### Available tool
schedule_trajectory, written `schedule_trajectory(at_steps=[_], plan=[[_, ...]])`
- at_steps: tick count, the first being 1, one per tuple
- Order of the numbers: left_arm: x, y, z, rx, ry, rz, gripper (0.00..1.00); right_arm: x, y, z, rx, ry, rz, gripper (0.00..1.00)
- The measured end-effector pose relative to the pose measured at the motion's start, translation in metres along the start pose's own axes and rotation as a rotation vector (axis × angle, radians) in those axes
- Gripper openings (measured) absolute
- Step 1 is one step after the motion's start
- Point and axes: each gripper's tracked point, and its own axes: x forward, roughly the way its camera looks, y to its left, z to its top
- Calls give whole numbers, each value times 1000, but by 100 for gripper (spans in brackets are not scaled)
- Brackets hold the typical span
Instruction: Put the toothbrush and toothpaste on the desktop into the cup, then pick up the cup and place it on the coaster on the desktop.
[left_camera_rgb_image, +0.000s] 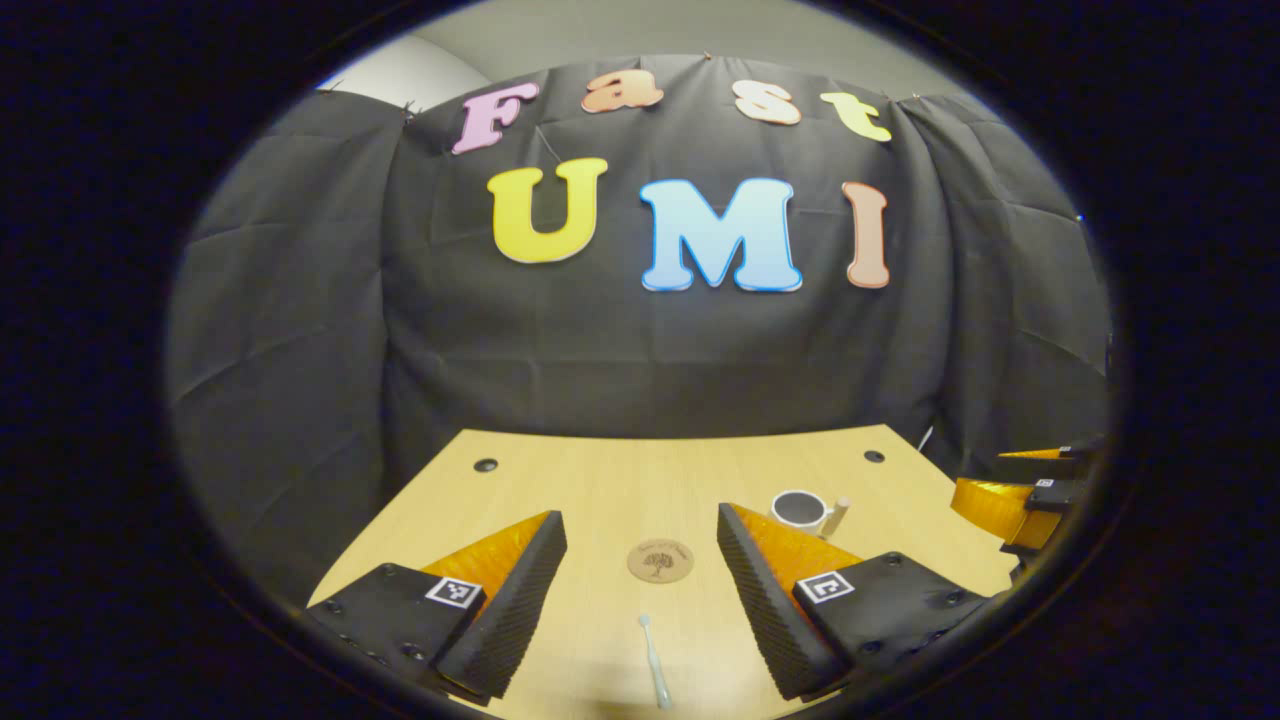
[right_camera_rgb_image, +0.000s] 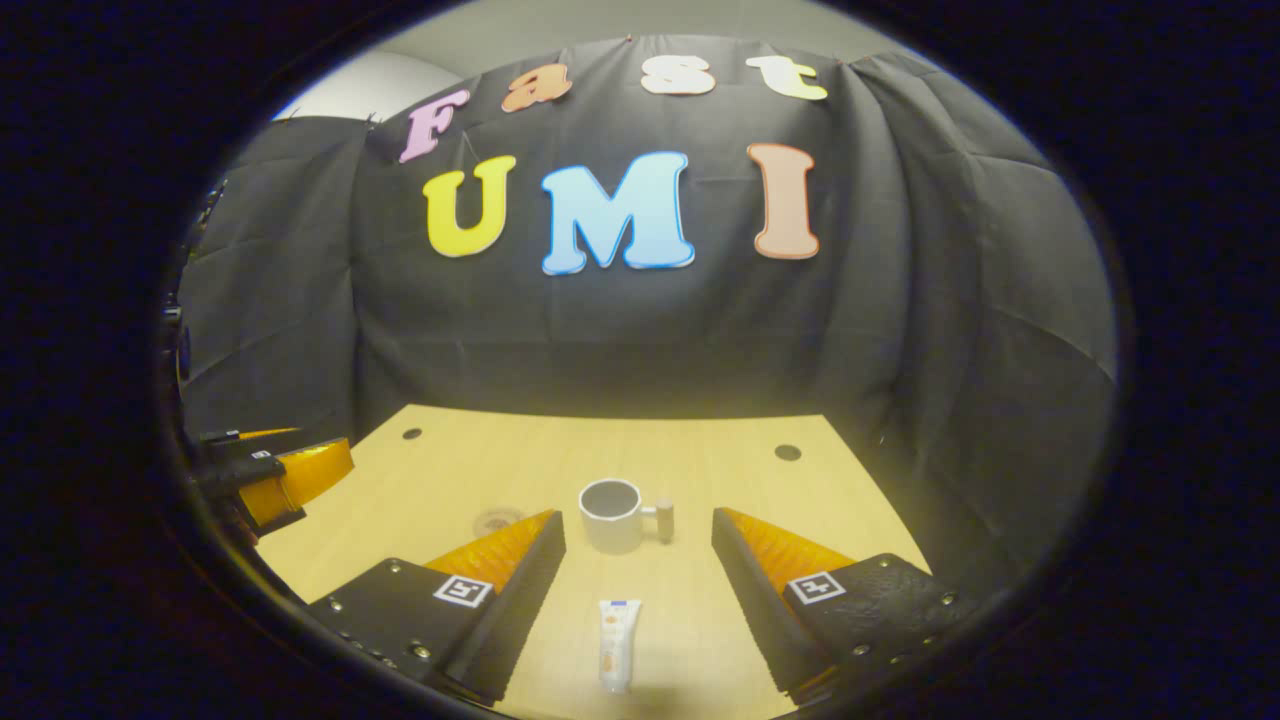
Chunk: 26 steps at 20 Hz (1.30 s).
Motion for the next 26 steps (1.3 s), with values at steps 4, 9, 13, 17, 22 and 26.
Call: schedule_trajectory(at_steps=[4,9,13,17,22,26], plan=[[19,7,-50,-3,131,15,98,19,12,-42,2,135,31,92],[34,6,-97,0,255,-4,99,39,17,-87,0,287,42,92],[39,4,-134,-1,367,-3,99,46,15,-113,15,369,30,92],[46,2,-164,-15,454,-9,99,54,11,-141,24,471,17,92],[50,8,-193,-17,566,1,100,62,11,-169,12,596,13,93],[56,11,-216,-21,643,6,100,68,15,-183,13,663,18,93]])
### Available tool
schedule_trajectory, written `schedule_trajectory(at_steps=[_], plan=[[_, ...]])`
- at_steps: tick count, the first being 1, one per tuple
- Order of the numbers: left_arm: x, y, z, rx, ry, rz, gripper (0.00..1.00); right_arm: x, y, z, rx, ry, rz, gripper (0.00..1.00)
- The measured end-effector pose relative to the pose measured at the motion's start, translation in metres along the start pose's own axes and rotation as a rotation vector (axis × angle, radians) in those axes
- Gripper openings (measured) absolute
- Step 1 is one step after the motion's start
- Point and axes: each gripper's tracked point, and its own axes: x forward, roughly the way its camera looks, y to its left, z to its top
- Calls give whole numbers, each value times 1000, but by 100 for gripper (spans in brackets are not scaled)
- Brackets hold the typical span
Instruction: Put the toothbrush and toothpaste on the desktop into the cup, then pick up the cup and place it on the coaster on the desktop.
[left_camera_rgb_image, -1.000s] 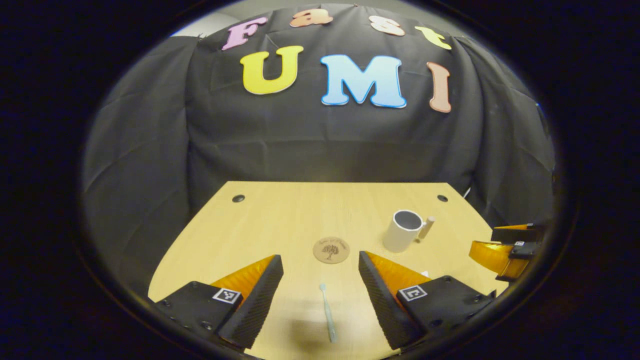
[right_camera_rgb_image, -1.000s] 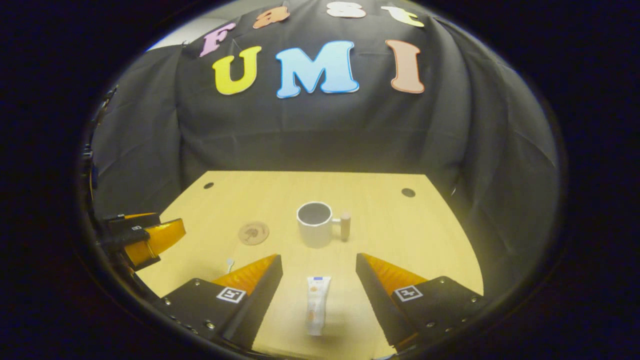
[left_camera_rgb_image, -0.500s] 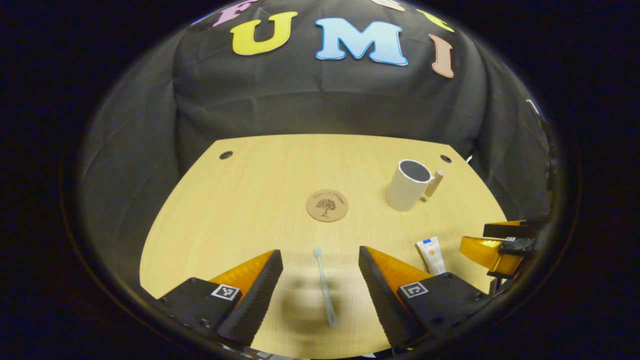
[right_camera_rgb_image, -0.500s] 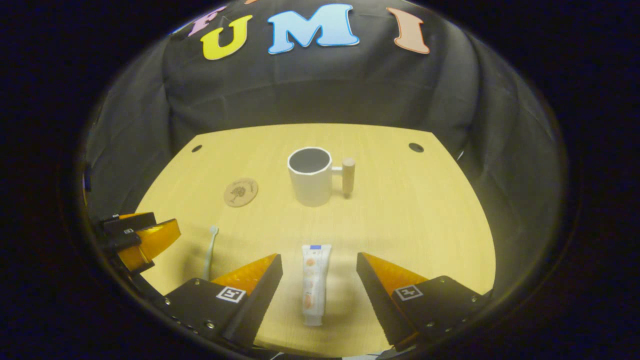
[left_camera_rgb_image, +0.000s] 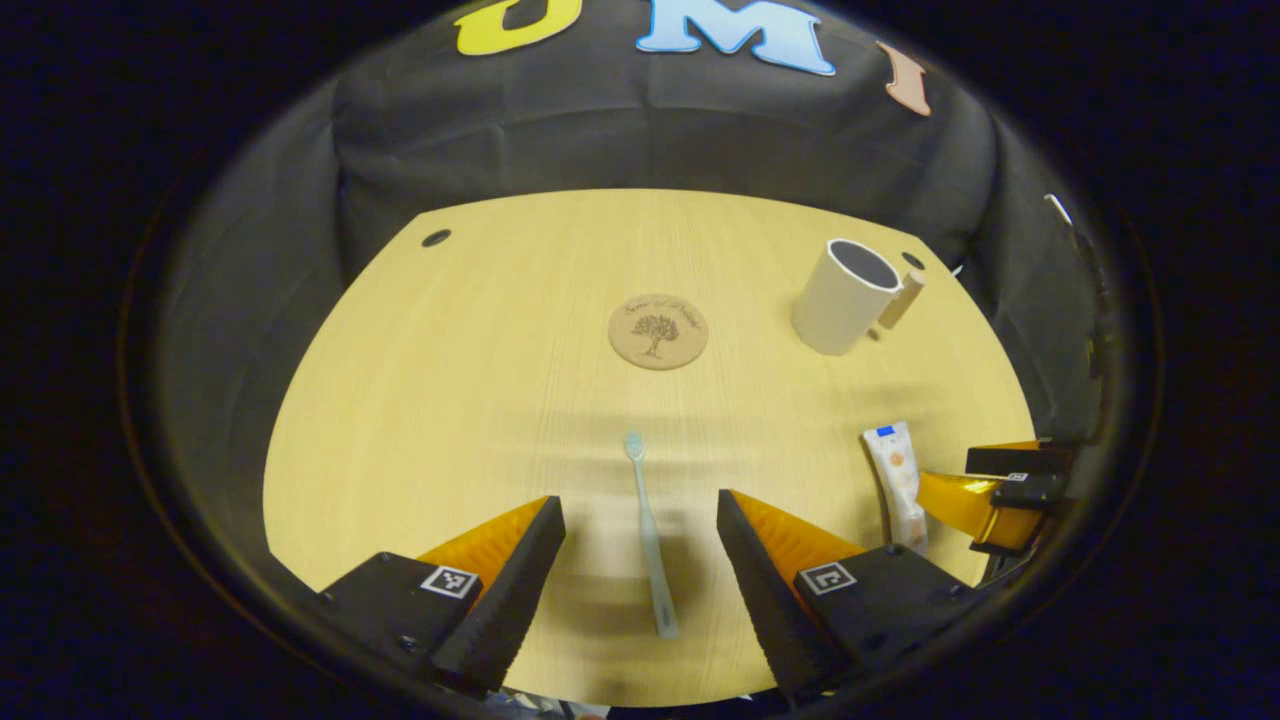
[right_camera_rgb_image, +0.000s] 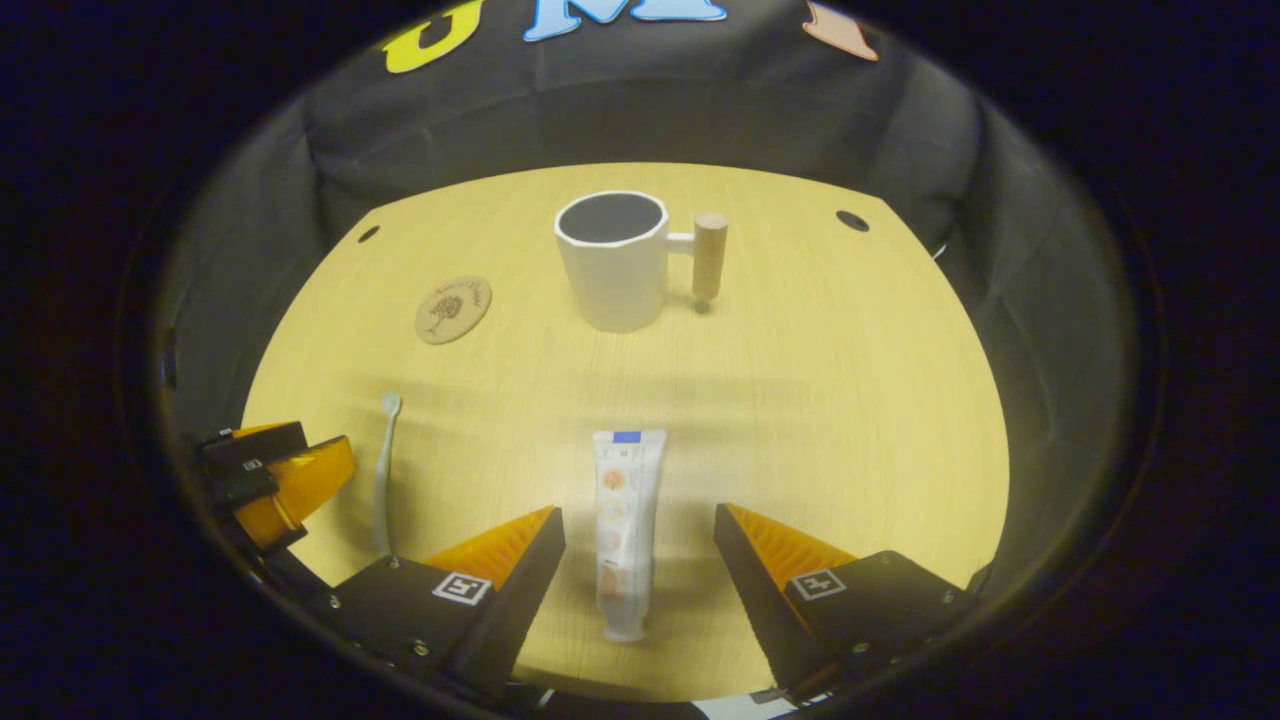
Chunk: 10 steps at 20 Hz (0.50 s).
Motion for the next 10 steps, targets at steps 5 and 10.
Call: schedule_trajectory(at_steps=[5,10], plan=[[20,3,-21,3,107,17,100,15,1,-8,-18,71,-13,92],[32,4,-38,13,193,30,100,27,0,-19,-35,148,-26,93]])
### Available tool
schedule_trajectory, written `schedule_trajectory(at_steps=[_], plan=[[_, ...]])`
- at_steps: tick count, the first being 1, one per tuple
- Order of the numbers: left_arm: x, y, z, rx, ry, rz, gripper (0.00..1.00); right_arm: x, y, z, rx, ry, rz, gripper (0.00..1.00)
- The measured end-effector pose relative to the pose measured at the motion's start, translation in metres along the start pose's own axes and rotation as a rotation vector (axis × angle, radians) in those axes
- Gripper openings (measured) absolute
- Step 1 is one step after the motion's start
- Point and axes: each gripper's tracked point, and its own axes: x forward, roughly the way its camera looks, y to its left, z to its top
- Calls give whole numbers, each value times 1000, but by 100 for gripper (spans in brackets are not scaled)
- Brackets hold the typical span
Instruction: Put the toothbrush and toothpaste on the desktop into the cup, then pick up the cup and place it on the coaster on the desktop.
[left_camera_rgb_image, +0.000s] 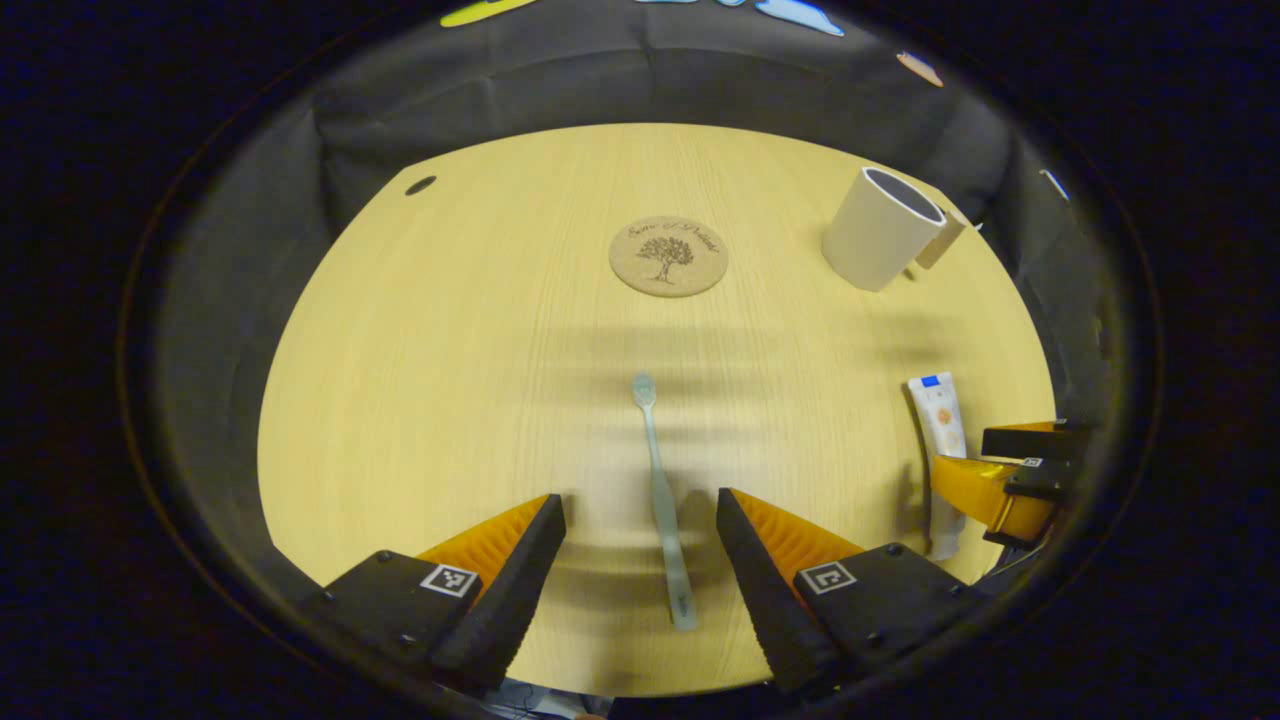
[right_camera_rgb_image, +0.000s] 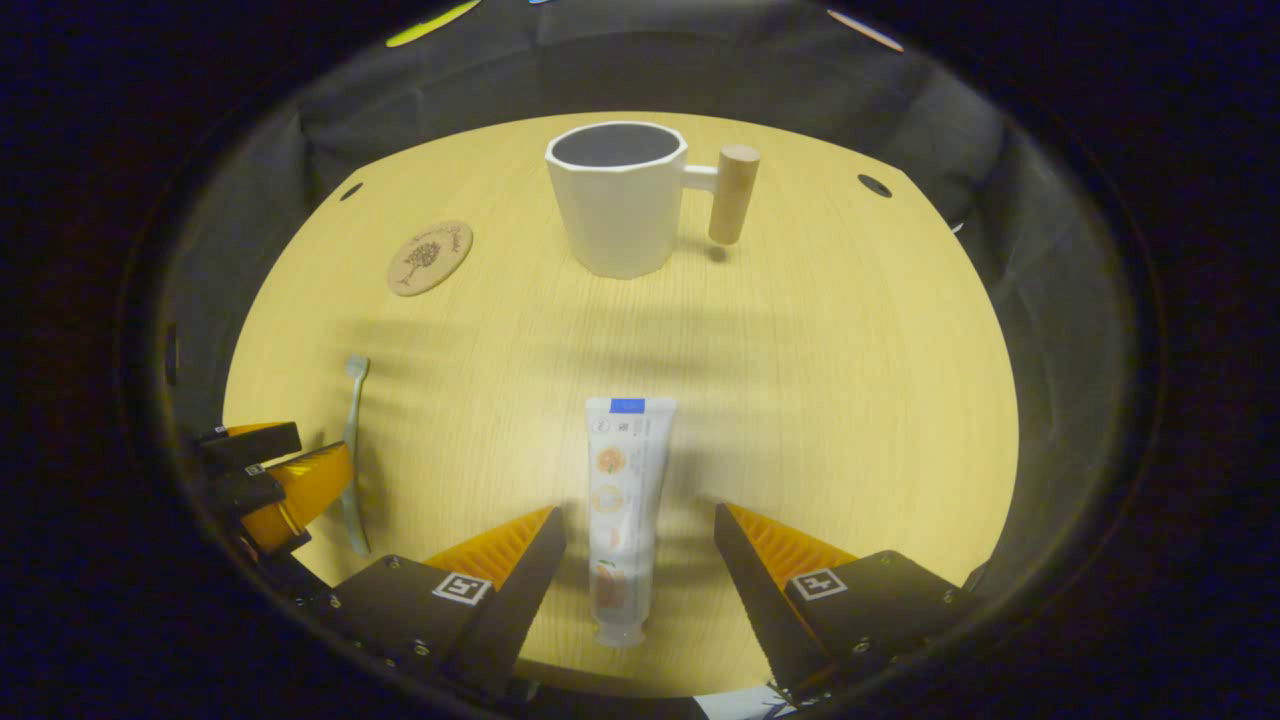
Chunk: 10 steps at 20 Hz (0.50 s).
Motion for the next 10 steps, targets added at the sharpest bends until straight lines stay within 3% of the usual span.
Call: schedule_trajectory(at_steps=[10], plan=[[13,0,-23,4,103,12,100,18,-2,-8,10,93,-8,91]])
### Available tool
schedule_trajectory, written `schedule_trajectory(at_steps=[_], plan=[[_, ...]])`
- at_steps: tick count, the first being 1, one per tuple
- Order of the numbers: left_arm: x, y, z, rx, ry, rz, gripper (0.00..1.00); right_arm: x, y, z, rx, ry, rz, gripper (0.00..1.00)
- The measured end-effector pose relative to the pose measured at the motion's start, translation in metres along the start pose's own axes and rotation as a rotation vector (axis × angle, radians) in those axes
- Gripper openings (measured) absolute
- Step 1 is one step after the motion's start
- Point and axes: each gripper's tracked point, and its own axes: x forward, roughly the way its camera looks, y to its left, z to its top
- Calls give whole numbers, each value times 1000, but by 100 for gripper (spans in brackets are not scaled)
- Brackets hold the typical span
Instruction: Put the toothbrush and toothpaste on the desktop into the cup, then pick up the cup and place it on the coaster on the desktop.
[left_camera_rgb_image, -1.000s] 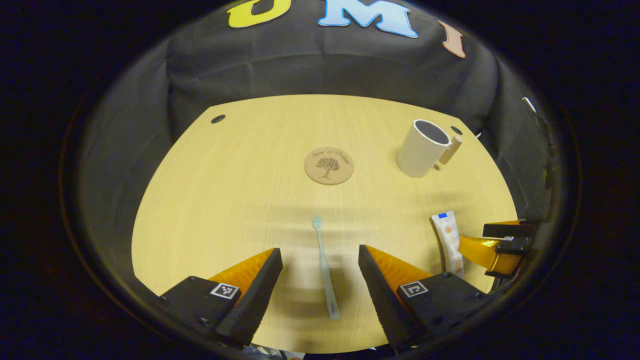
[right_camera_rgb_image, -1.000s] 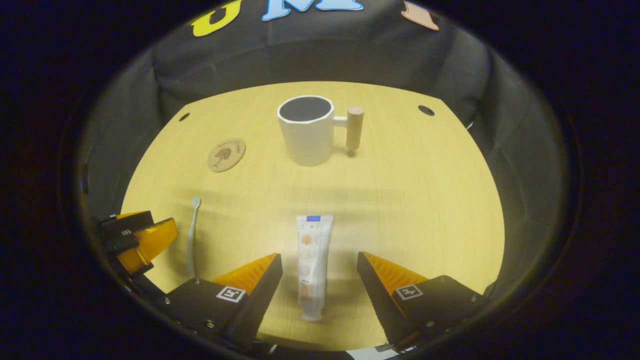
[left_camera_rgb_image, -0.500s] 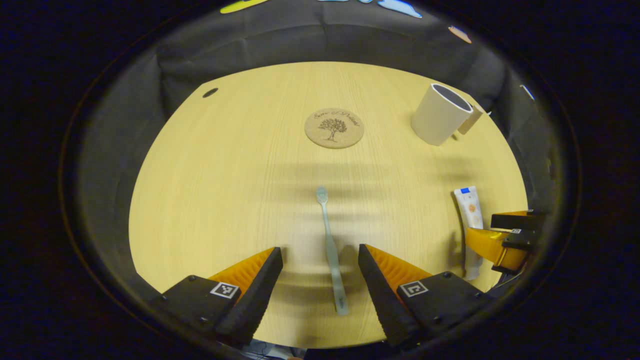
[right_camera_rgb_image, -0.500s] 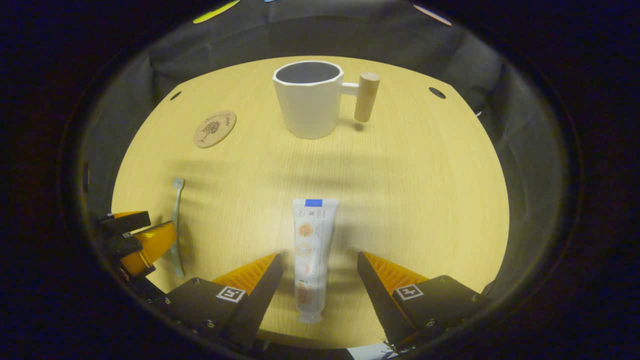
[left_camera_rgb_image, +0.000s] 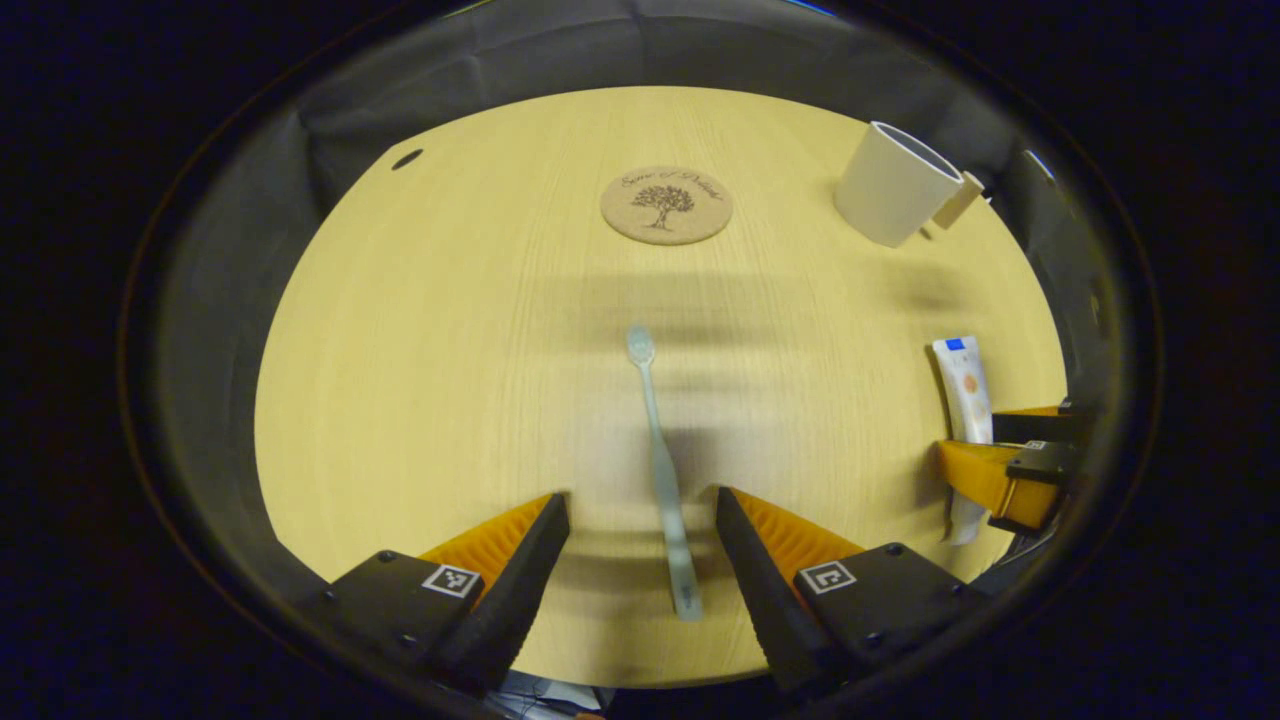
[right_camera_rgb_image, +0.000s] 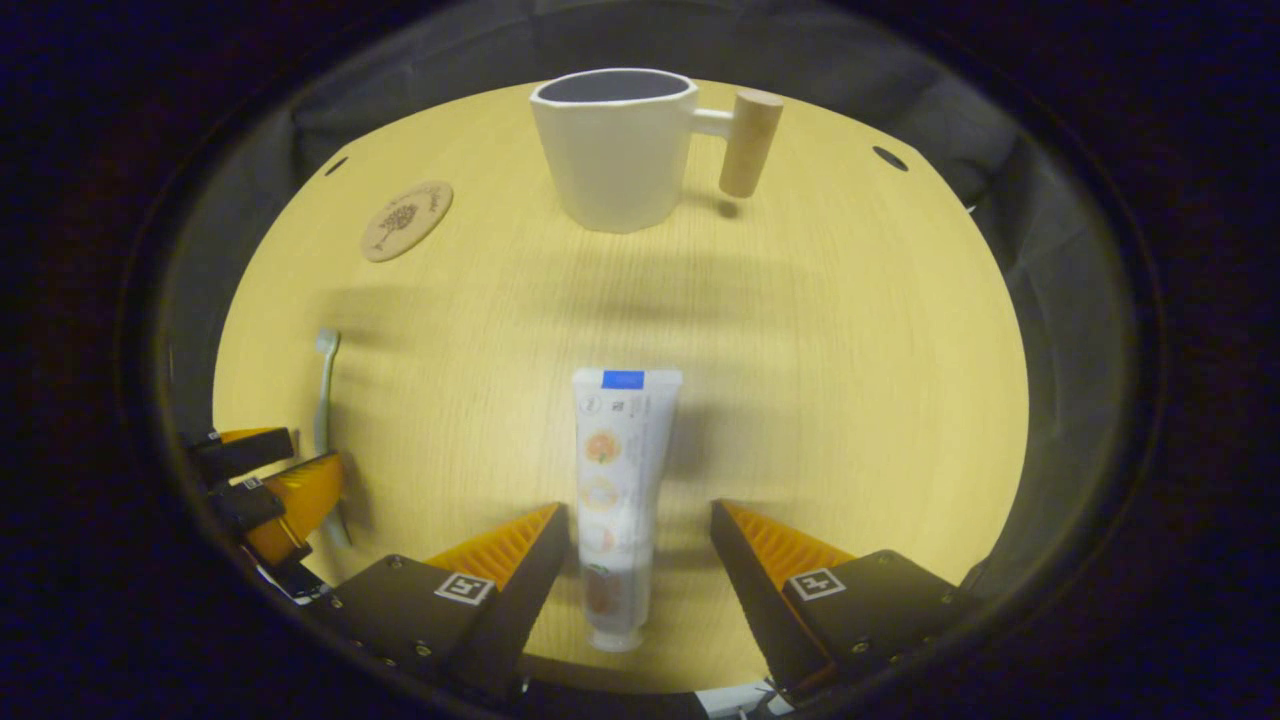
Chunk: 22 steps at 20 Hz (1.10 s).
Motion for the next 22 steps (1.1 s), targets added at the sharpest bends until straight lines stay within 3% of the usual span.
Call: schedule_trajectory(at_steps=[2,4,5,7,8,9,10,12,13,15,16,19,21,22], plan=[[2,-6,0,-14,7,-23,100,2,0,-1,16,12,4,91],[3,-10,0,-10,13,-27,85,2,-1,0,21,17,3,91],[3,-12,2,-2,11,-32,85,3,-2,0,22,18,1,88],[3,-16,1,10,16,-32,72,1,-2,0,29,28,2,83],[3,-17,2,11,22,-31,74,0,-2,0,31,29,0,82],[3,-15,1,11,27,-31,71,-1,-3,-1,29,38,0,75],[1,-15,2,14,32,-32,74,0,-4,-2,27,44,1,75],[2,-16,0,36,40,-39,71,0,-4,-3,25,52,-1,76],[3,-17,4,38,23,-43,67,-1,-4,-1,35,49,-4,70],[3,-18,5,33,26,-38,39,1,-4,-2,36,54,-3,55],[1,-19,4,38,32,-36,39,1,-4,-3,33,57,-2,55],[5,-21,7,35,31,-36,38,0,-5,-3,48,56,-13,31],[4,-21,6,17,41,-30,15,0,-5,-3,43,50,-11,31],[3,-21,6,28,45,-30,16,0,-5,-3,43,49,-10,31]])
